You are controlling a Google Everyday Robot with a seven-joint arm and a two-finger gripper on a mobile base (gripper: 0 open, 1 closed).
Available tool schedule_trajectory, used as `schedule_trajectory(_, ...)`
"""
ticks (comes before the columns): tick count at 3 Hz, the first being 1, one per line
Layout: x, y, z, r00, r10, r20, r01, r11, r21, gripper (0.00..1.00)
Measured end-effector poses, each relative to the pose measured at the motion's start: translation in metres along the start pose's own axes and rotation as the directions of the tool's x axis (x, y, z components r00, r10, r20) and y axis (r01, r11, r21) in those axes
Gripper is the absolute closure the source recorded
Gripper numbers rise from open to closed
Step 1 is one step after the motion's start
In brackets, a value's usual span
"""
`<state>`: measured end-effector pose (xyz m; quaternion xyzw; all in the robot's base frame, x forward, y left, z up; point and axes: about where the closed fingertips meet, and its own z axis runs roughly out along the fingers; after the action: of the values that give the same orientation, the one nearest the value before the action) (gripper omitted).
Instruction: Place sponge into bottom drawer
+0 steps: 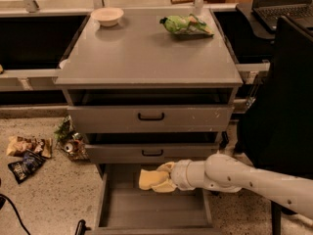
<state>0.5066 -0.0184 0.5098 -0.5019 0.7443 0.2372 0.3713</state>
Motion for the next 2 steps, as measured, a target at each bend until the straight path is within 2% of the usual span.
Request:
schedule_trajectory(1, 0.045, 0.005, 0.035, 0.997, 0.016, -0.073, -0.016, 0.9999, 0.003, 1.00)
schedule_trajectory(2, 0.091, 0.006, 0.070, 0.992, 0.060, -0.109, -0.060, 0.9982, 0.007, 1.00)
